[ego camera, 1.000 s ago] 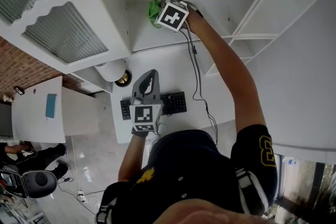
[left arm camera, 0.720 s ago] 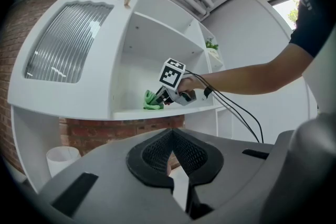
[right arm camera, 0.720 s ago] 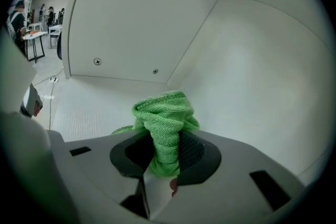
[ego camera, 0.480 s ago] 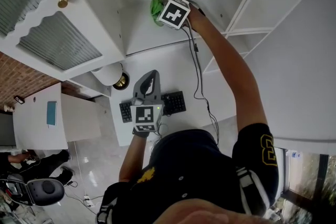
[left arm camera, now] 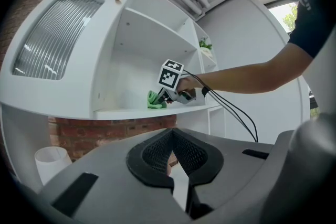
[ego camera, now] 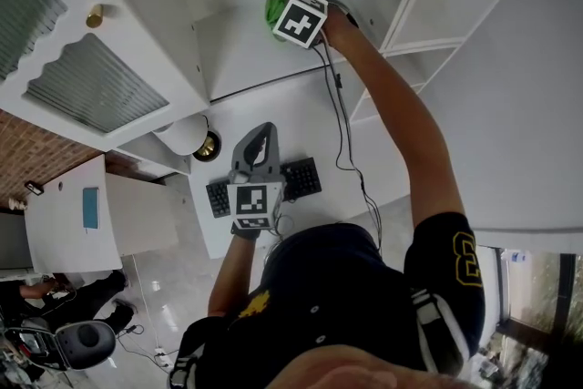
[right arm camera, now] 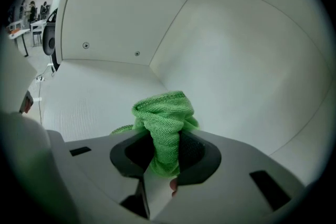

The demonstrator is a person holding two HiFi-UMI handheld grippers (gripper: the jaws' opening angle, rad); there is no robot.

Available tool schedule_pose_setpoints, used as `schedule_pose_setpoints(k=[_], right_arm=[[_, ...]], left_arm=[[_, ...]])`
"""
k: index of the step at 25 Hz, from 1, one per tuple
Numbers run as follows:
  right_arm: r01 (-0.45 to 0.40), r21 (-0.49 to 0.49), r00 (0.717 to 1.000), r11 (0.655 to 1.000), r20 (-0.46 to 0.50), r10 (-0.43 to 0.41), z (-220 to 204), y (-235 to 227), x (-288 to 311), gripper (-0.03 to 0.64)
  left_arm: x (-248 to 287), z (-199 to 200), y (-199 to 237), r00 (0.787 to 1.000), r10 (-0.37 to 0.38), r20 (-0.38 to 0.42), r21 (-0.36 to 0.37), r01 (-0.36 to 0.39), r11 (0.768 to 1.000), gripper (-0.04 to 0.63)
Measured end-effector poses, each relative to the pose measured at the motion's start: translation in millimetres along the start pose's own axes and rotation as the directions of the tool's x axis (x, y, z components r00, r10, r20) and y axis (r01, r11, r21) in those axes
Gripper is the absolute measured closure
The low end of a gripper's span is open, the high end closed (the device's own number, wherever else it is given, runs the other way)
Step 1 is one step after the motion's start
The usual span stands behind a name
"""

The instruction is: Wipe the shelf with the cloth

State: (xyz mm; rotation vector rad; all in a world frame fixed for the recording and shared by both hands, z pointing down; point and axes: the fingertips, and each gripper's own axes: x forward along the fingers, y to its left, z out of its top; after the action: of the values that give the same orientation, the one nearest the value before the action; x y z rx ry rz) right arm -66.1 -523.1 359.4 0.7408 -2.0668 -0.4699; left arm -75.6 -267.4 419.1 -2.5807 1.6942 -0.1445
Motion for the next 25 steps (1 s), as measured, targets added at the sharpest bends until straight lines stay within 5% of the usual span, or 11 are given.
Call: schedule_pose_setpoints(k=[6,12,25], right_arm=[[0.118,0.068,0.988,0.991,-0.109,-0.111,-28.6,-22.1,-5.3,0.518],[0.254,0.142,0.941,0.957,-0.263,-0.211,-63.3,-43.5,-14.3,0.518],[0.350,0.255,0.889,0.902,-0.395,-0.233,-91.2,-56.8,-25.1,0.518]], left_arm=[[0.8,-1.1,-8.4,1.000,-0.024,-0.003,-0.003,0.024,1.000,0.577],[0.7,-0.1,-12.3,0.999,-0.041,0.003,-0.005,0.041,0.999,0.577],[-8.4,-2.2,-8.0,0.999,-0.036,0.005,-0.011,0.036,0.999,0.577]])
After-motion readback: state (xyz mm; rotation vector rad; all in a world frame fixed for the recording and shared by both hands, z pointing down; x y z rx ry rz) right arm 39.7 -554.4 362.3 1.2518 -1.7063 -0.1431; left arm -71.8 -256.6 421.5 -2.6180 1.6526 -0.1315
